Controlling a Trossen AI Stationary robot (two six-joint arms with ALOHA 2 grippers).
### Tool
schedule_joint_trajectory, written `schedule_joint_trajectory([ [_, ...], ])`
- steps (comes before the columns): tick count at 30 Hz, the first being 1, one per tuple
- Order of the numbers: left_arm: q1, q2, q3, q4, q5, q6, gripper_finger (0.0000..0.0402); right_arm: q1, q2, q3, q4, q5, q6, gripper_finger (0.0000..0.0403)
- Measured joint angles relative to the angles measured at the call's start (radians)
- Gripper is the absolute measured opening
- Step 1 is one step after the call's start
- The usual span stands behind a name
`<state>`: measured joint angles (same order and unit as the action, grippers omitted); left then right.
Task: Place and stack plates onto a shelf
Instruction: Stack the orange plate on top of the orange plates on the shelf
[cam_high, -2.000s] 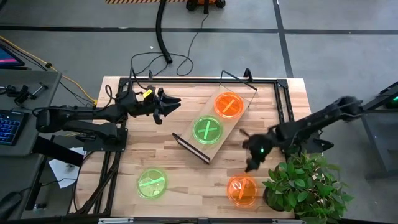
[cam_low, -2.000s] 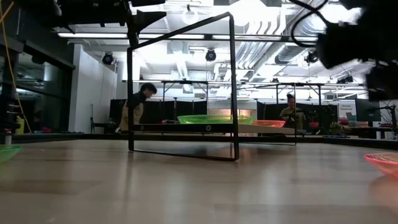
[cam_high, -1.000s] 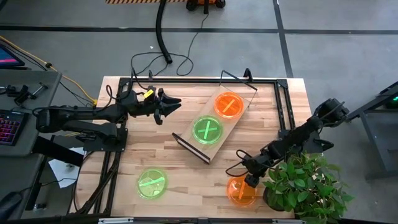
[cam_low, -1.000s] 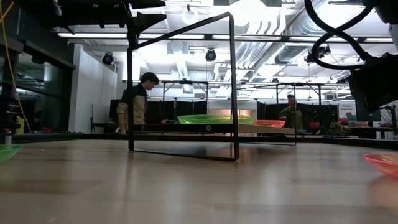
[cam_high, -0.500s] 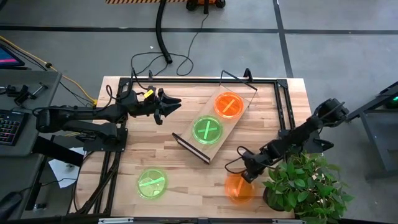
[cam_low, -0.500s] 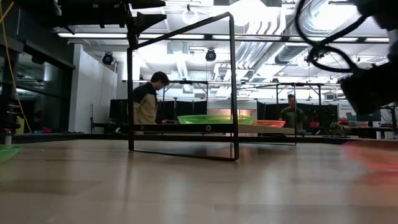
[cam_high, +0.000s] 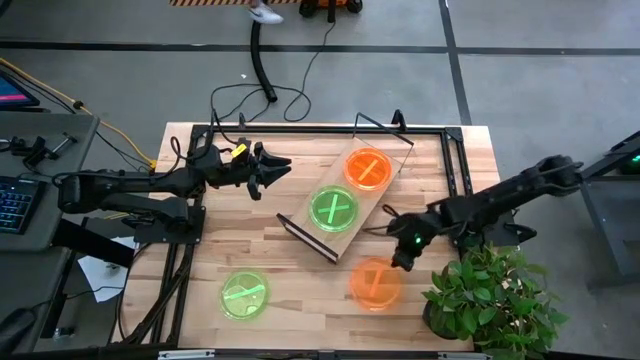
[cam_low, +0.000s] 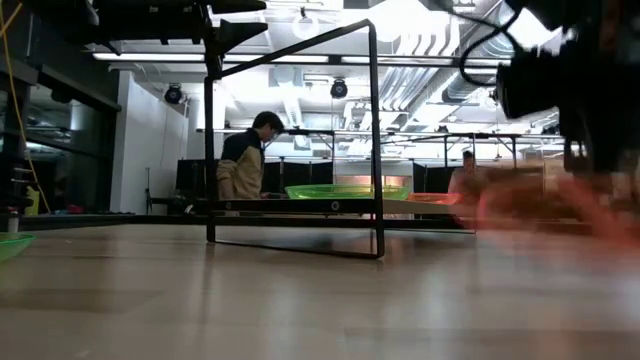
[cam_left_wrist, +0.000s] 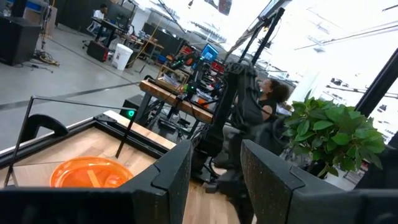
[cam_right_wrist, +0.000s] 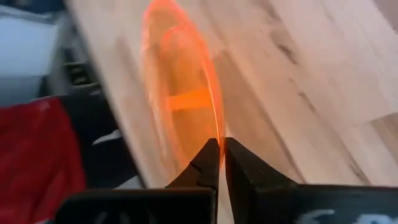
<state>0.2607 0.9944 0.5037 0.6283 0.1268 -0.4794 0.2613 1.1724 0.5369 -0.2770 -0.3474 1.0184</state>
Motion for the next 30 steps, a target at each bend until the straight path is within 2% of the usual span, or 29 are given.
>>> schedule_joint_trajectory([
  [3,0.0,0.0,0.0,0.0,-0.001,-0.016,0.0131,-0.045,-0.09,0.0,-0.036,-0.051,-0.057,0.0],
  [8,0.0,0.0,0.0,0.006,-0.014,-0.018,0.0131,-0.084,-0.21,0.0,-0.133,-0.075,-0.104,0.0],
  [17,0.0,0.0,0.0,0.007,-0.08,-0.017,0.0131,-0.087,-0.38,0.0,-0.312,-0.056,-0.129,0.0],
  [30,0.0,0.0,0.0,0.006,-0.117,0.01,0.0131,-0.087,-0.441,0.002,-0.321,0.026,-0.1,0.0],
])
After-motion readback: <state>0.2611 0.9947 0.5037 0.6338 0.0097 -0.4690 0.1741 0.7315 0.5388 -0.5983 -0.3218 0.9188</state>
